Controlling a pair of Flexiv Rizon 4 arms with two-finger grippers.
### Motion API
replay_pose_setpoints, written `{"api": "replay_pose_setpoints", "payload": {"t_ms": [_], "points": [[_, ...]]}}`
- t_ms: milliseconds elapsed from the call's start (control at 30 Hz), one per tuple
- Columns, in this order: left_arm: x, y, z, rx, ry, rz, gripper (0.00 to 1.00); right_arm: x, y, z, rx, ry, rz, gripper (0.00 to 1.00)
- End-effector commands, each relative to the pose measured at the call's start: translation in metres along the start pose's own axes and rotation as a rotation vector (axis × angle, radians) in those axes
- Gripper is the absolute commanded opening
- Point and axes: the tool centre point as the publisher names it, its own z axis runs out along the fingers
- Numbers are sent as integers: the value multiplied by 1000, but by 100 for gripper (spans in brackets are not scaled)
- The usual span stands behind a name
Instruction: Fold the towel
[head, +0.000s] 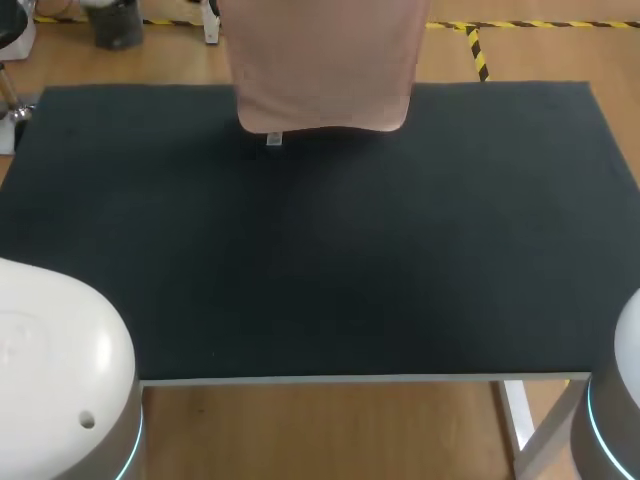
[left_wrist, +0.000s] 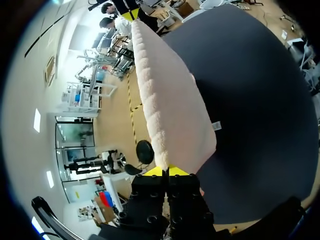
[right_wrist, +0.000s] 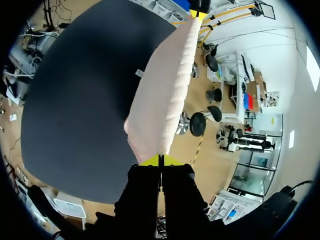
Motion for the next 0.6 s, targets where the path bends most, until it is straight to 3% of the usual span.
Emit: {"api": "replay_pose_setpoints", "payload": {"t_ms": [33,333,600], "points": [[26,0,-8,19,10,-9,0,21,2,-1,-8,18,13,0],[81,-13,-15,75,100,-31,0,60,15,3,-27,94,24,0],[111,-15,-27,97,153,-34,0,93,31,-2,-53,161,33,0]]}}
